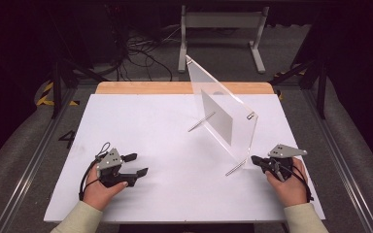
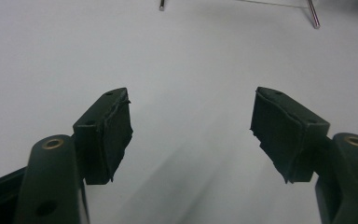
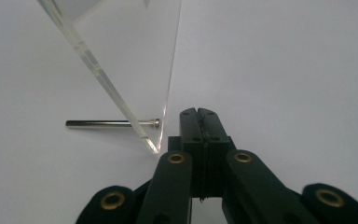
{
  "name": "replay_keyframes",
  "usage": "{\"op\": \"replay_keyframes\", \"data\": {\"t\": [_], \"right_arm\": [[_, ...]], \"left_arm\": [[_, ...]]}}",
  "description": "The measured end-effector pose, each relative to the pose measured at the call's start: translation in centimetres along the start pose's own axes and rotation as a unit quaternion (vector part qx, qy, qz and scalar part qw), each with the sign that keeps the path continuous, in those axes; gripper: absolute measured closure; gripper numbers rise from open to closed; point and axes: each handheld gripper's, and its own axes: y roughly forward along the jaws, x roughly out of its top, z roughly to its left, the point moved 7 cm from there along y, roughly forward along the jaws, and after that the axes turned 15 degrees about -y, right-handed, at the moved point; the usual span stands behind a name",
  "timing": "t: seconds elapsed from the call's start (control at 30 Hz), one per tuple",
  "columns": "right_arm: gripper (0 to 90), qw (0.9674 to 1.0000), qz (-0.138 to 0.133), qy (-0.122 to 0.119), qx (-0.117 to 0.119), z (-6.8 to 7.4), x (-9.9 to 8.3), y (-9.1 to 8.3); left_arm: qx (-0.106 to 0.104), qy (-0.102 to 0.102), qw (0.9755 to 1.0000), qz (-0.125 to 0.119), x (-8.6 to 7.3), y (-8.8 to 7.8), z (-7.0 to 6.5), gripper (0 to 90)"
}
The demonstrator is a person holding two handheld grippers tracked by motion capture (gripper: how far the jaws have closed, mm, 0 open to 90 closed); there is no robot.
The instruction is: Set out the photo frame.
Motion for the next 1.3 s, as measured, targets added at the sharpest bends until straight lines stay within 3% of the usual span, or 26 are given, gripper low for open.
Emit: {"op": "replay_keyframes", "data": {"t": [0.17, 0.3, 0.4, 0.53, 0.8, 1.1, 1.3], "right_arm": [[90.0, 0.9996, 0.011, 0.005, 0.024, 0.4, -0.7, 1.4], [90.0, 0.9989, 0.014, -0.004, 0.046, 1.3, -0.5, 2.1], [90.0, 0.9989, 0.019, -0.01, 0.041, 1.4, -0.3, 2.1], [90.0, 0.9983, 0.016, -0.004, 0.055, 2.0, -0.2, 2.0], [90.0, 0.9954, 0.009, -0.003, 0.095, 4.9, 1.0, 1.9], [90.0, 0.9885, 0.002, -0.038, 0.146, 9.2, 3.0, 2.7], [90.0, 0.9851, -0.003, -0.05, 0.164, 10.6, 3.8, 3.2]], "left_arm": [[0.003, 0.006, 1.0, -0.002, 0.0, 0.0, -0.1, 29.2], [0.003, 0.004, 1.0, -0.004, 0.1, 0.0, -0.1, 29.1], [0.005, 0.005, 1.0, -0.006, 0.1, -0.1, -0.1, 29.0], [0.005, 0.007, 0.9999, -0.006, 0.2, -0.1, -0.1, 29.0], [0.007, 0.003, 0.9999, -0.011, 0.2, -0.3, 0.0, 29.0], [0.008, 0.003, 0.9999, -0.014, 0.3, -0.5, 0.1, 29.0], [0.011, -0.003, 0.9998, -0.014, 0.1, -0.7, 0.2, 29.0]]}}
